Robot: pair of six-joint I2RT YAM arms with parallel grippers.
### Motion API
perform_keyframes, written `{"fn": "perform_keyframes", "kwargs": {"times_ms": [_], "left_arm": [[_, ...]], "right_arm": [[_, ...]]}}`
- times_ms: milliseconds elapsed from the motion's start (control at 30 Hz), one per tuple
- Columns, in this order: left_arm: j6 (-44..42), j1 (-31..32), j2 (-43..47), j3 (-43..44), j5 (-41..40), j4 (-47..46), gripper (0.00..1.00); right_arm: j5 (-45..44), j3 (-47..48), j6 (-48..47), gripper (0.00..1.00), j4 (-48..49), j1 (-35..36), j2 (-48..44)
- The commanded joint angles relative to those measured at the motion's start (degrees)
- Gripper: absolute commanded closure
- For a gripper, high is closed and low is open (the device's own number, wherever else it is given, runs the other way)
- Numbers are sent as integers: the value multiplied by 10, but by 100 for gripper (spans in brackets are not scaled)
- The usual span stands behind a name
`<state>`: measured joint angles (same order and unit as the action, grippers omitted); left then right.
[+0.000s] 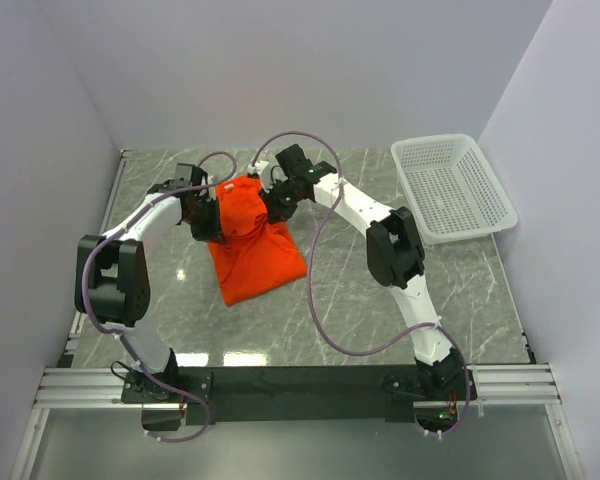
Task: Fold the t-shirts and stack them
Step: Fold the tshirt
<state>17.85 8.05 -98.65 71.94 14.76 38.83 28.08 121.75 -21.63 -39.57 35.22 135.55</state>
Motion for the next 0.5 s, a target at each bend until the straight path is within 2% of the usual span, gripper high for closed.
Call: {"fn": "perform_keyframes", "kwargs": {"times_ms": [0,467], "left_arm": [[-1,-2,-9,34,-18,-15,99],[3,-5,-35,47,-40,-28,99]], "right_arm": [[-7,27,10,100,19,-4,2],[-33,40,30,99,22,-4,17]]}}
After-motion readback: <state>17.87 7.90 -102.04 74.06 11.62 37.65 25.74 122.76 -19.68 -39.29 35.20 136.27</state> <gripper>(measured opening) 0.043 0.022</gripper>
